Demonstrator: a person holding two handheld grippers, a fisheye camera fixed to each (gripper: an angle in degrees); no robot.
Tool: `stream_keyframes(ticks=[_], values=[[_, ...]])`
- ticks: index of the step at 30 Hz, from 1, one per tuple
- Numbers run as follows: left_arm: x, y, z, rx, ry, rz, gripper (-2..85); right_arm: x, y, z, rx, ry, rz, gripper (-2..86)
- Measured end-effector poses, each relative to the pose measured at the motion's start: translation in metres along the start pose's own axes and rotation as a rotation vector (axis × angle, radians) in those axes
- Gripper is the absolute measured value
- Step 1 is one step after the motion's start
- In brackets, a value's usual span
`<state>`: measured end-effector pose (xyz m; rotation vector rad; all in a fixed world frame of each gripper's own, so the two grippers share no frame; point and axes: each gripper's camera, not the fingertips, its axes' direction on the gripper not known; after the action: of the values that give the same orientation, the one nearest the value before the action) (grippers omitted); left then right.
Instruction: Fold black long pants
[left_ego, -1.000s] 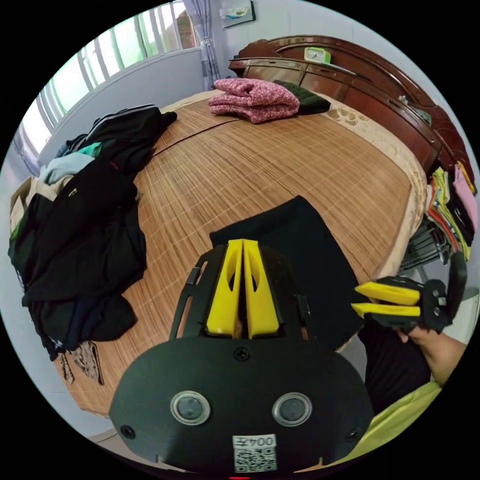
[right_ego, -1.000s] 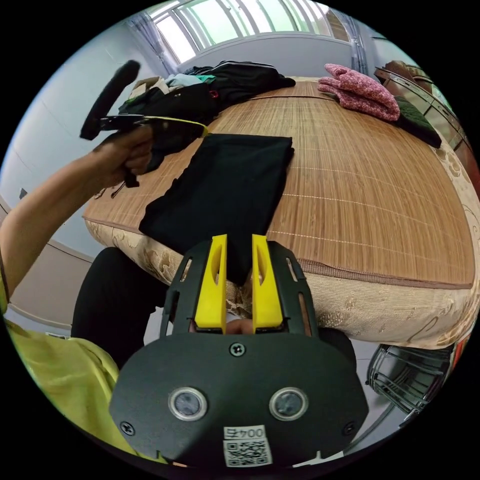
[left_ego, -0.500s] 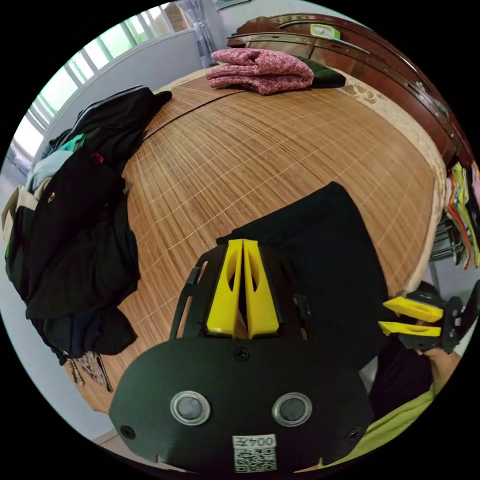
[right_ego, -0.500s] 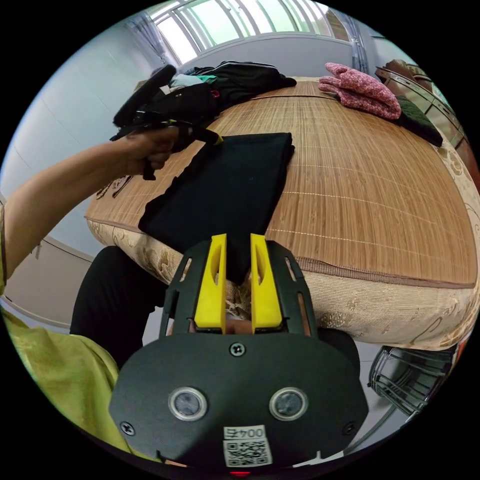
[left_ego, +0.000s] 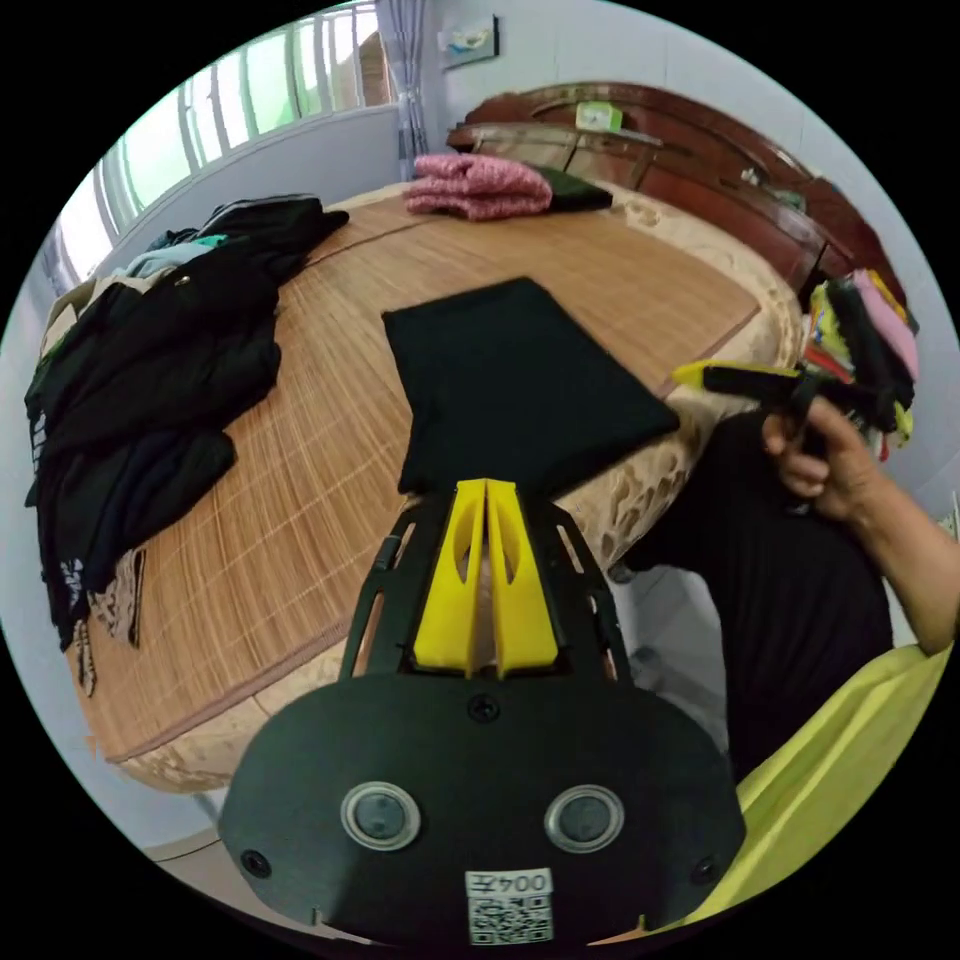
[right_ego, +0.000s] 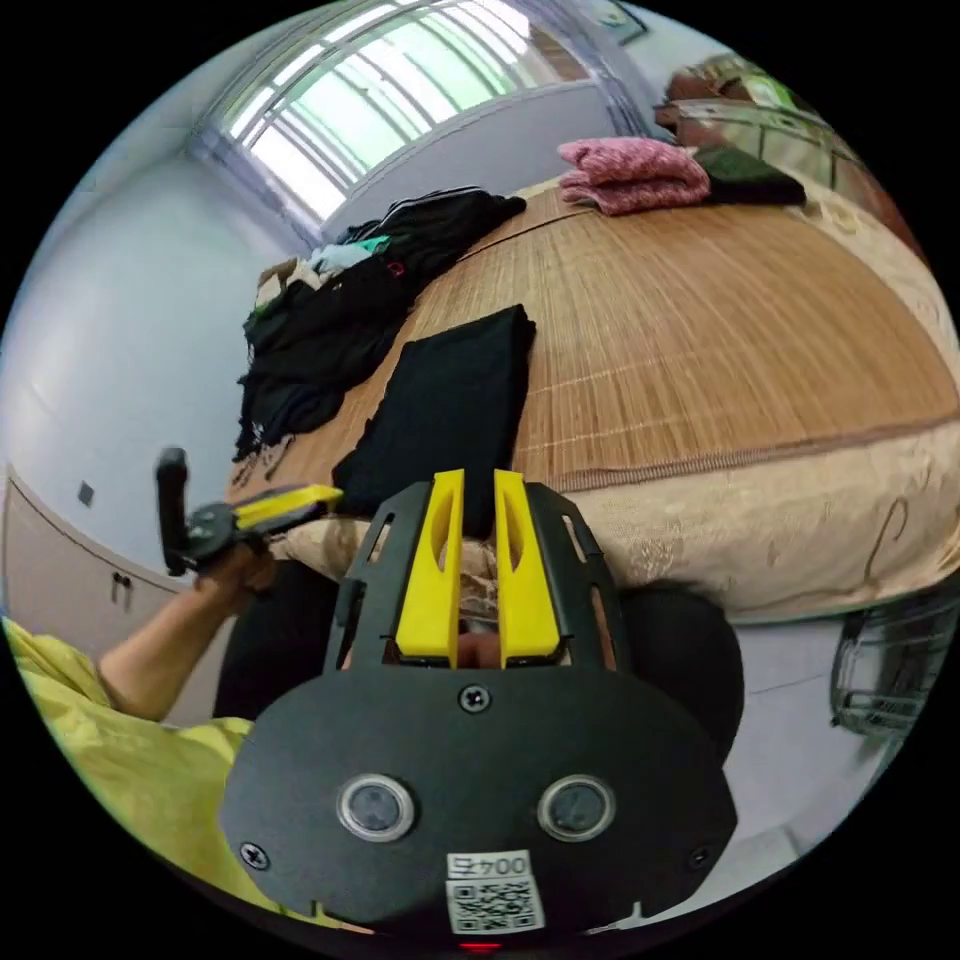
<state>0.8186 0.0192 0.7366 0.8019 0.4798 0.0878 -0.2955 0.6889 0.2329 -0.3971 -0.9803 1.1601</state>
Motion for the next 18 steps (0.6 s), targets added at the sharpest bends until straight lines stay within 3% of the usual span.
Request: stream_keyframes(ticks=[4, 6, 8, 12, 18], values=[[-0.013, 0.008, 0.002, 0.006, 0.091, -0.081, 0.1, 0.002, 0.017, 0.008, -0.060, -0.069, 0.116, 9.2], [-0.014, 0.012, -0.015, 0.094, 0.108, -0.106, 0.1, 0.001, 0.025, 0.011, -0.068, -0.113, 0.151, 9.3], [-0.009, 0.016, -0.028, 0.175, 0.130, -0.089, 0.1, -0.003, 0.035, 0.017, -0.067, -0.154, 0.183, 8.8], [0.019, 0.003, -0.017, 0.132, 0.125, 0.028, 0.1, -0.017, 0.043, 0.031, -0.105, -0.163, 0.185, 8.8], [0.027, 0.006, -0.009, 0.111, 0.088, 0.035, 0.1, -0.083, 0.067, 0.042, -0.085, 0.023, -0.060, 7.8]])
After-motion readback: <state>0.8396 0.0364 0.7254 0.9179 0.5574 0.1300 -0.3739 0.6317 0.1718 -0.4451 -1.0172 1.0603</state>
